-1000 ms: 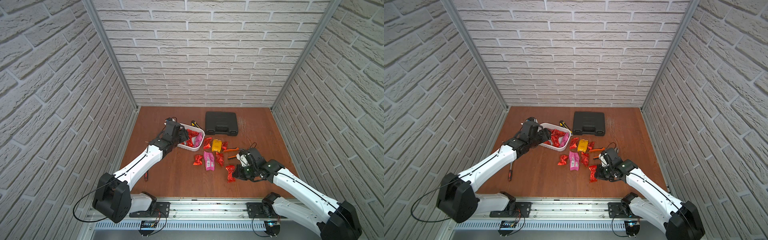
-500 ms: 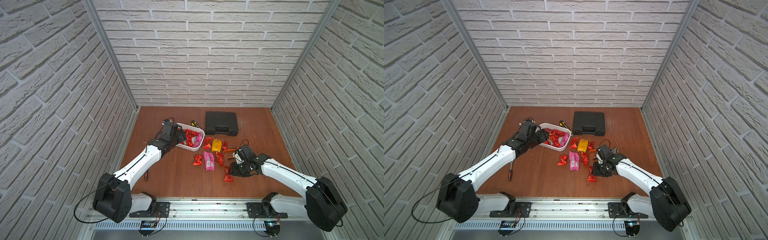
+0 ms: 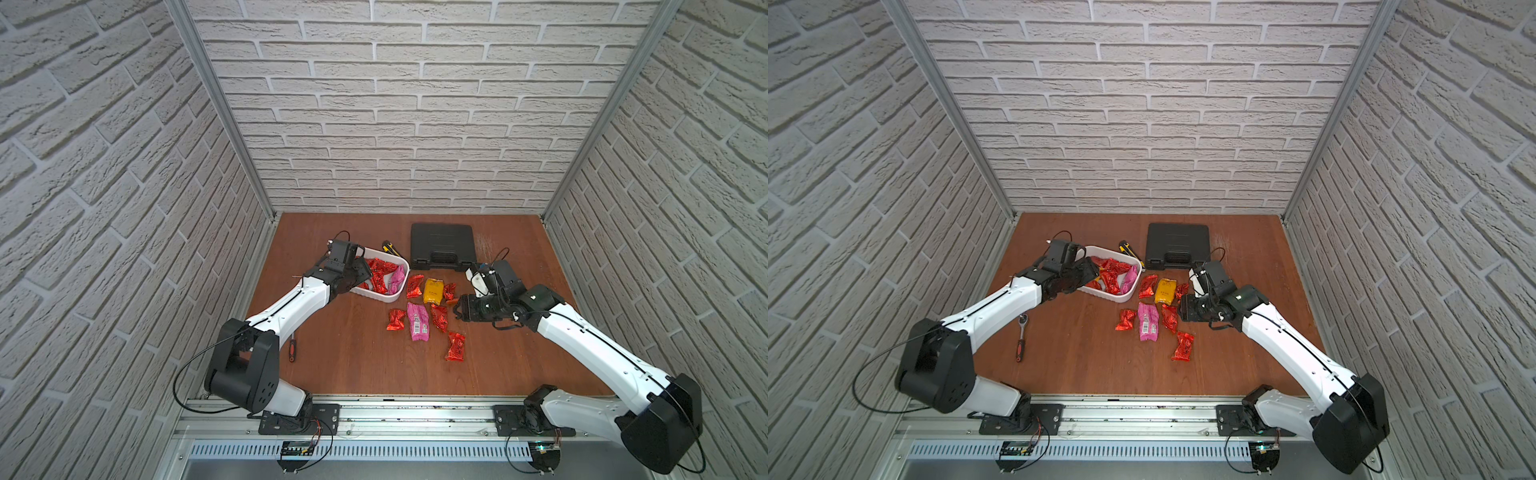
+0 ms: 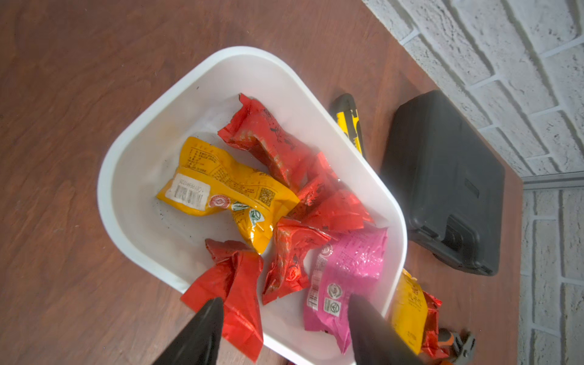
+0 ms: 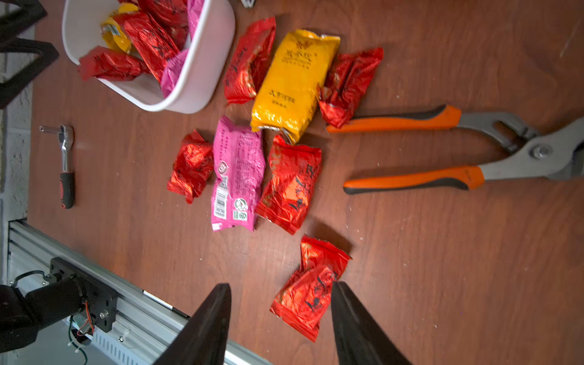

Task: Take the tea bags out of the storage box
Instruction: Pick up the tea bag from the storage box.

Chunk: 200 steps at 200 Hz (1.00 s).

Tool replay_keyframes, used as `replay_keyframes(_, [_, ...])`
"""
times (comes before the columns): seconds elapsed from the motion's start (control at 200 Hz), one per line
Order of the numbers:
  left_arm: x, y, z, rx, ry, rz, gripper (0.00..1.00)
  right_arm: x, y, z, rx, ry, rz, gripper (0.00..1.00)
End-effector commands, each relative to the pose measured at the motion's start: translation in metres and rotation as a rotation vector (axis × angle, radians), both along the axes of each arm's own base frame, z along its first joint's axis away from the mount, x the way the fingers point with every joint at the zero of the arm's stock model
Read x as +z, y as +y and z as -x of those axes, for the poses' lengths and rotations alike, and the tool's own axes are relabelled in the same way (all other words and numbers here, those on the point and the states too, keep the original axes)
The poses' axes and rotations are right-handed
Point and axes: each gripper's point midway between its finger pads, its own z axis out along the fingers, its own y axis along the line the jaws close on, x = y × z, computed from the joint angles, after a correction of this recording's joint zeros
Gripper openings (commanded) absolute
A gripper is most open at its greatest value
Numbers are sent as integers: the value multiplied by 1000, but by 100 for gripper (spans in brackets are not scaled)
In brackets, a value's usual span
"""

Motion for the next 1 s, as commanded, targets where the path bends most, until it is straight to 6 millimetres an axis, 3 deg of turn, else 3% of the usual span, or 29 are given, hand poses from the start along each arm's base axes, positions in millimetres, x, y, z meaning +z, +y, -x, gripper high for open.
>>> replay_keyframes(0.0, [8,4,-9,1,3,-5,68,8,17,-21,34,-40,-47,56])
replay_keyframes(0.125, [5,18,-6,-56,40,-150,68,6,27,-33,35,-37,-76,55])
replay_keyframes(0.28, [6,31,10,-121,90,-246,68,2,31,-38,46,-34,-73,55])
replay_keyframes(0.47, [4,20,30,-8,129,-60,64,-1,34,-44,55,-30,-69,55])
replay_keyframes(0.645, [5,4,22,104,108,102,62,-1,38,-47,68,-29,-75,54])
replay_keyframes(0.8, [-3,-3,16,143,145,145,59,0,37,-46,75,-35,-71,54])
replay_keyframes(0.995, [-18,5,21,205,214,114,58,4,31,-42,59,-54,-63,54])
